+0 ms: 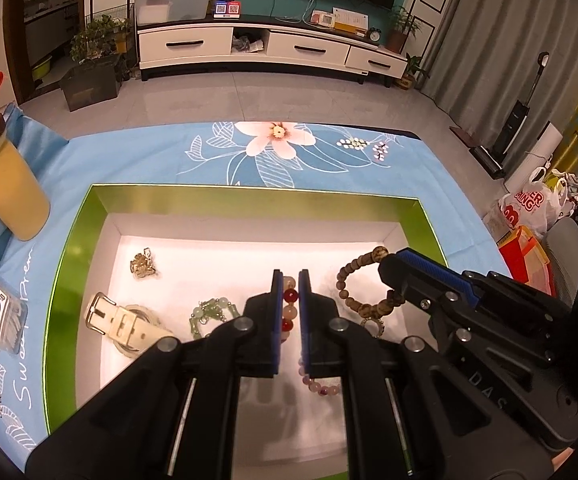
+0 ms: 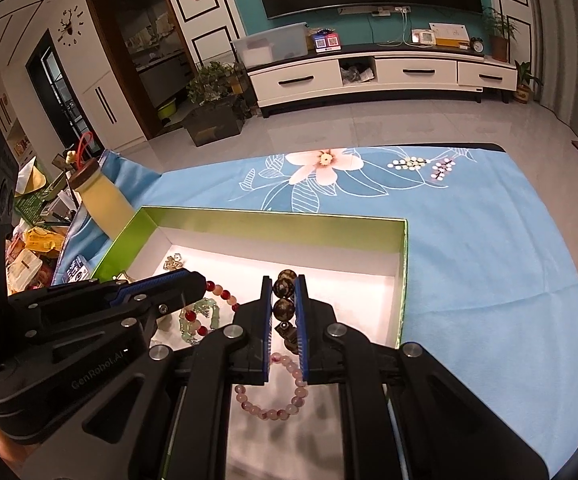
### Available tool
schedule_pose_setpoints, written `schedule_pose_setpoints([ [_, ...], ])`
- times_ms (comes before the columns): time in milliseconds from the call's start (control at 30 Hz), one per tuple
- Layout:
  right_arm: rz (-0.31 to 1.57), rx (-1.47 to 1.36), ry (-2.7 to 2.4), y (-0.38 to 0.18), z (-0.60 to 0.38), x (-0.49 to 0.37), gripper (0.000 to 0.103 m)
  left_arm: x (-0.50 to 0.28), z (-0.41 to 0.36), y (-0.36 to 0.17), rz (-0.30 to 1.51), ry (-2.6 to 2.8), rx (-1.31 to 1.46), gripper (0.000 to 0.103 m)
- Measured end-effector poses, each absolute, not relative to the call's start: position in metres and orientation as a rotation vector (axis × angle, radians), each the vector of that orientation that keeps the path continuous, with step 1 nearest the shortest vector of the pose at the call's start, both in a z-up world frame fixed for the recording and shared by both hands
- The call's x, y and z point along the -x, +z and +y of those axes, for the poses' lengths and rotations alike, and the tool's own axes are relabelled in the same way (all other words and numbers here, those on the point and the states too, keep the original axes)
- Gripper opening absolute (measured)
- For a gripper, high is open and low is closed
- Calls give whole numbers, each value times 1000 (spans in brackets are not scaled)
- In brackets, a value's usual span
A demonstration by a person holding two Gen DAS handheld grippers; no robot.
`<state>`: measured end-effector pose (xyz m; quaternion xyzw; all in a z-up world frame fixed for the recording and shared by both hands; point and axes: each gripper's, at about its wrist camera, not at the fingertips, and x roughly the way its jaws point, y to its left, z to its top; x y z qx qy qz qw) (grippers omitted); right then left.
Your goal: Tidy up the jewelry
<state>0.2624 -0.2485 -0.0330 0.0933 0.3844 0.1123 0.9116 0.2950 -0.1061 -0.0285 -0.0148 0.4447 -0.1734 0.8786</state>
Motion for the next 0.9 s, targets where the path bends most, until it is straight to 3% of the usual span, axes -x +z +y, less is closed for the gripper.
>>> schedule_pose_setpoints([
  [900, 824, -206, 204, -42, -256, -268, 11, -301, -107, -40, 969, -336, 22, 9],
])
